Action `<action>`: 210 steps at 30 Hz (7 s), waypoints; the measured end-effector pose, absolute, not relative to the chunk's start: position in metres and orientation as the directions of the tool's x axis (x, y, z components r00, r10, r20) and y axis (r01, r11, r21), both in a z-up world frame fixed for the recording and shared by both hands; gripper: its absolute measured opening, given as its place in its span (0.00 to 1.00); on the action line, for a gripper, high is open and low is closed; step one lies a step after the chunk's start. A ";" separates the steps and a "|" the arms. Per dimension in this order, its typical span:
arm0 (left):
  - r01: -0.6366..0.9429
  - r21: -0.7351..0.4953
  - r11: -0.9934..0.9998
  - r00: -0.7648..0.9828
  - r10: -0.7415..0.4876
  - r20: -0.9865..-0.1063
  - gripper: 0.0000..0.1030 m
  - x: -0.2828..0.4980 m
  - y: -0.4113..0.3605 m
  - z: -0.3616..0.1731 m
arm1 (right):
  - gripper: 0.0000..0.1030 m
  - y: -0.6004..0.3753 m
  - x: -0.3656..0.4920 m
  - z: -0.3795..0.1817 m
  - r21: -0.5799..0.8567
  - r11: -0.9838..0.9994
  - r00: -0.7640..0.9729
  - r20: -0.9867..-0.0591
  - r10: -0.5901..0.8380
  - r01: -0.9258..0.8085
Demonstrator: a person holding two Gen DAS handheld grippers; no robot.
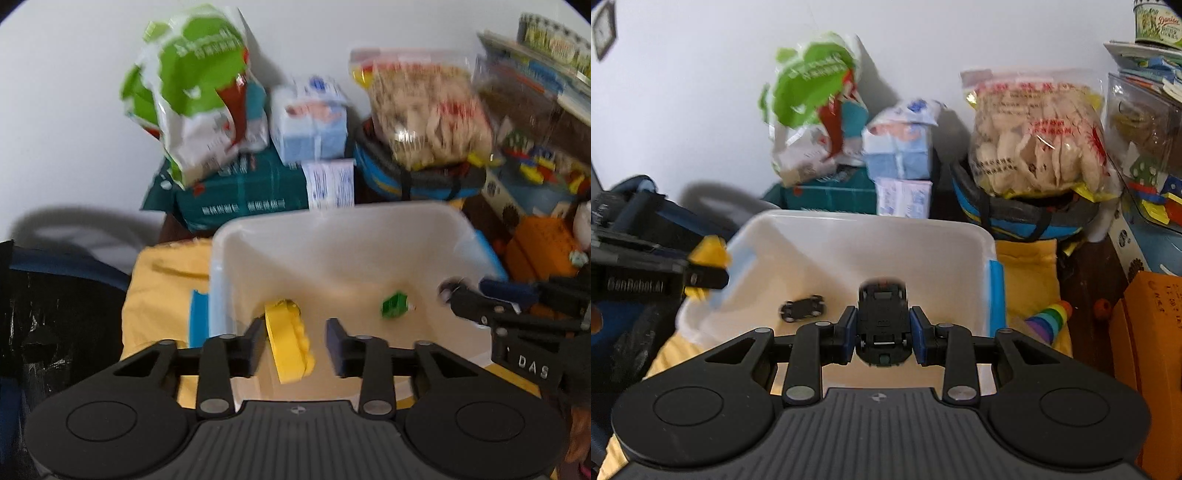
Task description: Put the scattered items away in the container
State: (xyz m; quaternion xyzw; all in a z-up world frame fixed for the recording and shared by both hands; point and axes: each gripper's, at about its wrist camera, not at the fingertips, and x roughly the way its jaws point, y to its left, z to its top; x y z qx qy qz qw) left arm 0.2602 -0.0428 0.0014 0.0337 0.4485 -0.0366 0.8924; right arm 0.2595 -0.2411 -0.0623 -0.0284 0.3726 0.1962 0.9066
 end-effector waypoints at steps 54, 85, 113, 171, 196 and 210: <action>0.091 0.129 0.987 0.637 0.042 -0.770 0.36 0.112 0.009 -0.155 | 0.51 -0.229 0.061 -0.204 0.035 0.942 0.674 -0.689 0.265 -0.334; 0.135 -0.019 0.991 0.757 -0.115 -0.643 0.25 0.117 0.003 -0.005 | 0.25 -0.254 0.095 -0.072 0.104 0.901 0.781 -0.464 0.418 -0.420; 0.130 0.050 0.990 0.719 -0.060 -0.692 0.65 0.089 -0.020 -0.072 | 0.25 -0.268 0.134 -0.035 0.120 0.894 0.795 -0.418 0.439 -0.431; 0.063 0.003 0.998 0.740 -0.045 -0.671 0.69 0.127 0.005 -0.004 | 0.25 -0.268 0.126 -0.030 0.116 0.891 0.812 -0.375 0.448 -0.439; -0.025 0.113 0.993 0.616 0.104 -0.781 0.41 0.134 -0.030 -0.156 | 0.25 -0.275 0.095 -0.066 0.117 0.886 0.767 -0.457 0.450 -0.449; 0.042 0.135 0.990 0.707 0.067 -0.704 0.32 0.099 -0.030 -0.114 | 0.25 -0.269 0.093 -0.067 0.117 0.881 0.763 -0.455 0.459 -0.459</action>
